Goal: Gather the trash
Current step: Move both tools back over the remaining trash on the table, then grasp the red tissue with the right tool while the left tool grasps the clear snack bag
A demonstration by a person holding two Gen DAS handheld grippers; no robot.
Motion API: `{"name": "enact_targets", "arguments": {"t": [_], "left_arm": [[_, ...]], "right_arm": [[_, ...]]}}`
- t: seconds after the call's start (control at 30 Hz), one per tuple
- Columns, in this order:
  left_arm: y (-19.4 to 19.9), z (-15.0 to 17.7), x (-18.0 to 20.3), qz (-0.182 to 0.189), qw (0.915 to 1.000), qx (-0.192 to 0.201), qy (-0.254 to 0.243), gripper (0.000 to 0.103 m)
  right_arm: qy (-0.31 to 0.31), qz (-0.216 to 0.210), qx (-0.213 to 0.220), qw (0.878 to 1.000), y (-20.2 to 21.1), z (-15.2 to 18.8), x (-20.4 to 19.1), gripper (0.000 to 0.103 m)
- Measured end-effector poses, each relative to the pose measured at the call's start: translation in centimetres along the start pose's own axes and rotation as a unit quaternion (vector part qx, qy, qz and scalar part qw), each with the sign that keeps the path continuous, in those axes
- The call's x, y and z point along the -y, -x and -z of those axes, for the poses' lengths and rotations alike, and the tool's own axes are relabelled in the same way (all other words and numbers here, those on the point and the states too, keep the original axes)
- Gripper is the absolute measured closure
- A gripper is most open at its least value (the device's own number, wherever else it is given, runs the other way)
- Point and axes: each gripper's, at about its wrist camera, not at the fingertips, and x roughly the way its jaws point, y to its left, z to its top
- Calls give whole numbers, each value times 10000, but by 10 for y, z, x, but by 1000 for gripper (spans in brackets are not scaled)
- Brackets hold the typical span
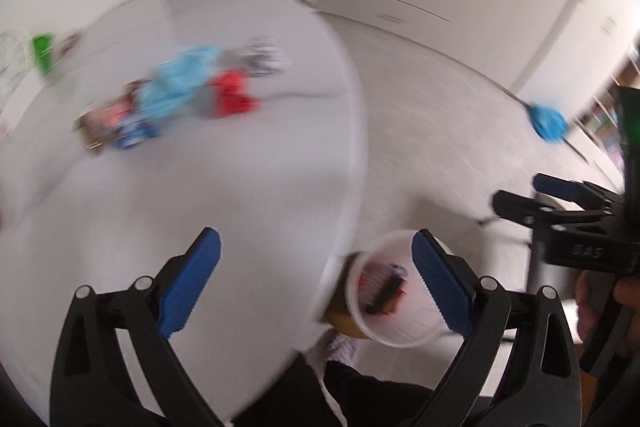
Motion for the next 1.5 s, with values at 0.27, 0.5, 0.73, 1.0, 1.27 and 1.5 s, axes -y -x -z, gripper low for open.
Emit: {"name": "enact_targets", "arguments": {"t": [0.27, 0.5, 0.73, 1.0, 1.27, 1.5], "left_arm": [[-9, -7, -124, -549, 9925, 1, 1092, 11], [-28, -16, -190, -672, 9881, -43, 1381, 11], [-49, -26, -251, -677, 9813, -148, 1797, 11], [-62, -51, -292, -591, 9732, -115, 2217, 11], [-86, -99, -319, -509, 9578, -210, 2823, 11], [-140, -138, -353, -209, 9187, -594, 3898, 11]], "right_arm": [[671, -416, -33, 9969, -51, -65, -93, 5], [1142, -407, -28, 9926, -118, -119, -161, 5], [1388, -51, -305, 9898, -180, -146, -195, 25], [1329, 127, -709, 9885, -203, -150, -194, 72], [1288, -71, -718, 9890, -181, -144, -194, 77], [1248, -173, -549, 9905, -149, -138, -193, 77]]}}
